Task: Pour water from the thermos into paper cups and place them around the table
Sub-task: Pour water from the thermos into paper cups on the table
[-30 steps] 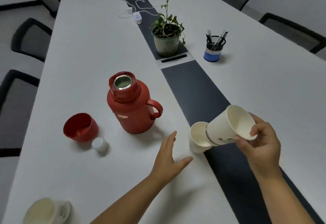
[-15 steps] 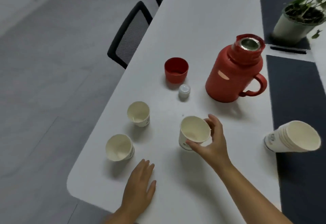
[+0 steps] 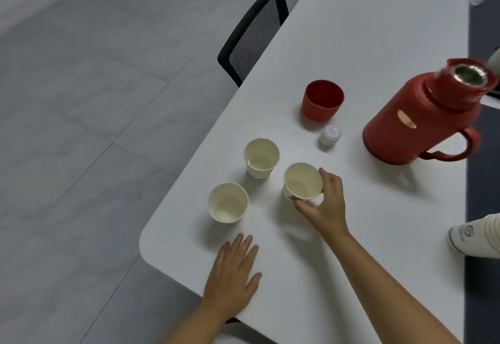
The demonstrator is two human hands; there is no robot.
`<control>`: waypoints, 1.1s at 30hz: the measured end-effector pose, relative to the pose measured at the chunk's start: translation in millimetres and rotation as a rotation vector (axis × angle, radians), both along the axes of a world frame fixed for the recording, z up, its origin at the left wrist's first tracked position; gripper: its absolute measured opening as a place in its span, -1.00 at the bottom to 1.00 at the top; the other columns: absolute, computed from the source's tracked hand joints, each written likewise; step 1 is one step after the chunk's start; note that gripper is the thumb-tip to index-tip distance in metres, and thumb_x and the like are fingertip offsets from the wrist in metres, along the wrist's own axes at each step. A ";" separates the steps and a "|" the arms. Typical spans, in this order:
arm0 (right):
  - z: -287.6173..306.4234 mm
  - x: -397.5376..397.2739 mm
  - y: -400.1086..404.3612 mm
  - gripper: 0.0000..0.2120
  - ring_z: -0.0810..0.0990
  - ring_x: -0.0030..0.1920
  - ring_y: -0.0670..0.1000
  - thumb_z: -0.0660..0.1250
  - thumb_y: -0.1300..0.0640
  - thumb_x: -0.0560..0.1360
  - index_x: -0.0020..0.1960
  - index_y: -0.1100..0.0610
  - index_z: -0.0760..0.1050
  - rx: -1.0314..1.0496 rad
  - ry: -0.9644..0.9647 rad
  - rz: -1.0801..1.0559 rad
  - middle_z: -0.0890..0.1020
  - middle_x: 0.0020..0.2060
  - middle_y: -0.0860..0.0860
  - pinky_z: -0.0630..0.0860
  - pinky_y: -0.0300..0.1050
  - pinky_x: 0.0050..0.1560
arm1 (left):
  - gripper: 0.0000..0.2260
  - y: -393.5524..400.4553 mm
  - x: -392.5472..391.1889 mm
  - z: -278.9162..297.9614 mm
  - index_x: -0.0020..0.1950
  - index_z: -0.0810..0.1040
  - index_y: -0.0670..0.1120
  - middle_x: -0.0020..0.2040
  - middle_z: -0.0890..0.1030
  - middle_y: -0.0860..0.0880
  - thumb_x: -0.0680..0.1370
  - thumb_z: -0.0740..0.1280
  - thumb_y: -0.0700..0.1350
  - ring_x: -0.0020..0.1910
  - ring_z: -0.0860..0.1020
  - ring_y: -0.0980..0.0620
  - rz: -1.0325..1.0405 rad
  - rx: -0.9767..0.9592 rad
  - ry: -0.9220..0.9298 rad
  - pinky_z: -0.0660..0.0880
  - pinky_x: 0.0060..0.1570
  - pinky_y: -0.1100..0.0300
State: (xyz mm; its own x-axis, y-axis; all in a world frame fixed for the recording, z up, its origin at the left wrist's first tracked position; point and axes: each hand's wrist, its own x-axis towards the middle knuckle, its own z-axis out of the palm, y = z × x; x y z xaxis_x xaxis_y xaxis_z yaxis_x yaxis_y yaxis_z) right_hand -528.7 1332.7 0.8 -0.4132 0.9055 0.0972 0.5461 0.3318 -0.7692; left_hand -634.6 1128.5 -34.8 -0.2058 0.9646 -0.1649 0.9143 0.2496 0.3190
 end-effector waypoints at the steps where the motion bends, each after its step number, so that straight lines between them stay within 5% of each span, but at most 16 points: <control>1: 0.9 -0.3 0.2 -0.26 0.41 0.13 0.10 0.54 0.27 0.19 0.28 0.34 0.30 0.002 -0.003 -0.001 0.43 0.11 0.24 0.21 -0.42 0.00 | -0.39 -0.6 0.0 -0.4 0.10 0.60 -0.10 0.16 0.60 -0.05 0.59 -0.21 0.08 0.25 0.32 0.02 0.004 0.031 0.023 0.00 0.35 0.18; 4: 4.5 -0.7 0.2 -0.27 0.35 0.07 -0.08 0.54 0.26 0.19 0.28 0.32 0.31 -0.006 -0.012 -0.010 0.42 0.12 0.23 0.20 -0.45 -0.02 | -0.46 1.4 2.6 -2.5 0.06 0.62 -0.10 0.14 0.62 -0.04 0.60 -0.13 0.06 0.23 0.35 0.01 0.045 0.160 0.088 0.03 0.34 0.19; 6: 6.8 0.7 0.4 -0.27 0.38 0.10 0.00 0.54 0.24 0.20 0.28 0.33 0.30 -0.013 -0.023 -0.004 0.42 0.13 0.24 0.20 -0.44 -0.01 | -0.73 6.0 4.0 2.4 0.00 0.64 -0.12 0.11 0.62 -0.06 0.50 0.22 -0.01 0.20 0.46 -0.07 0.019 0.309 0.095 0.27 0.27 0.22; 9: 9.4 8.6 0.8 -0.24 0.39 0.17 0.09 0.53 0.22 0.22 0.31 0.34 0.26 -0.026 -0.042 0.035 0.40 0.17 0.22 0.24 -0.34 0.09 | -0.65 22.4 7.7 16.9 -0.08 0.66 -0.17 0.02 0.66 -0.13 0.16 0.58 -0.23 -0.02 0.64 -0.11 0.035 0.370 -0.078 0.59 -0.15 0.15; 12: 14.8 28.3 0.9 -0.28 0.40 0.18 0.10 0.49 0.26 0.27 0.33 0.32 0.23 -0.049 -0.040 0.021 0.37 0.21 0.22 0.36 -0.08 0.14 | -0.85 51.9 20.4 43.4 -0.11 0.66 -0.20 -0.04 0.67 -0.15 0.35 0.40 -0.21 0.00 0.62 -0.05 0.000 0.559 -0.156 0.57 -0.12 0.21; 15: 20.6 58.8 6.3 -0.42 0.42 0.21 0.22 0.44 0.36 0.30 0.27 0.36 0.32 0.021 -0.089 -0.049 0.41 0.19 0.28 0.44 0.10 0.16 | -0.63 94.6 31.4 68.0 -0.09 0.65 -0.21 -0.05 0.66 -0.15 0.57 0.09 -0.07 0.01 0.51 0.05 -0.114 0.649 -0.225 0.54 -0.10 0.24; 20: 37.9 103.8 49.6 -0.59 0.45 0.15 0.19 0.39 0.29 0.35 0.18 0.32 0.42 0.103 -0.073 -0.309 0.49 0.14 0.25 0.34 -0.05 0.11 | -0.69 187.6 38.0 93.6 -0.03 0.62 -0.24 -0.01 0.65 -0.18 0.54 0.16 -0.08 0.05 0.49 0.03 -0.218 0.753 -0.216 0.48 0.02 0.23; 22: 45.5 113.6 78.0 -0.59 0.41 0.17 0.12 0.34 0.24 0.39 0.20 0.29 0.40 0.096 0.005 -0.437 0.47 0.16 0.22 0.32 -0.06 0.13 | -0.71 228.8 41.0 99.3 0.05 0.59 -0.26 0.02 0.63 -0.20 0.44 0.31 -0.10 0.08 0.50 -0.01 -0.193 0.698 -0.254 0.48 0.01 0.22; 25: 51.4 119.4 121.8 -0.52 0.36 0.25 0.18 0.36 0.32 0.39 0.27 0.27 0.31 0.085 0.109 -0.605 0.38 0.23 0.22 0.32 0.03 0.21 | -0.45 292.2 45.4 103.5 0.30 0.40 -0.25 0.27 0.48 -0.22 0.39 0.44 -0.06 0.29 0.43 -0.13 -0.197 0.435 -0.305 0.34 0.20 0.22; 29: 44.9 120.5 170.8 -0.51 0.35 0.25 0.16 0.35 0.32 0.39 0.28 0.25 0.29 0.029 0.189 -0.725 0.35 0.25 0.20 0.38 -0.06 0.09 | -0.22 362.1 47.0 94.8 0.46 0.12 -0.10 0.42 0.26 -0.01 0.38 0.44 0.08 0.40 0.17 0.15 -0.287 0.277 -0.313 -0.06 0.23 0.55; 32: 38.1 124.9 193.9 -0.95 0.52 -0.10 0.23 0.29 0.26 0.37 -0.19 0.17 0.43 -0.050 0.263 -0.771 0.51 -0.21 0.10 0.38 -0.11 -0.24 | -0.23 400.1 50.1 97.6 0.28 0.20 0.28 0.22 0.34 0.31 0.22 0.55 -0.02 0.13 0.26 0.53 -0.314 0.202 -0.642 0.09 0.08 0.71; 33: 34.0 127.6 199.9 -0.89 0.52 -0.20 0.26 0.25 0.22 0.33 -0.36 0.13 0.36 -0.052 0.262 -0.792 0.46 -0.36 0.07 0.31 -0.10 -0.35 | -0.25 409.8 50.9 98.2 0.20 0.21 0.36 0.19 0.39 0.30 0.18 0.54 -0.03 0.14 0.31 0.49 -0.300 0.154 -0.733 0.21 0.11 0.62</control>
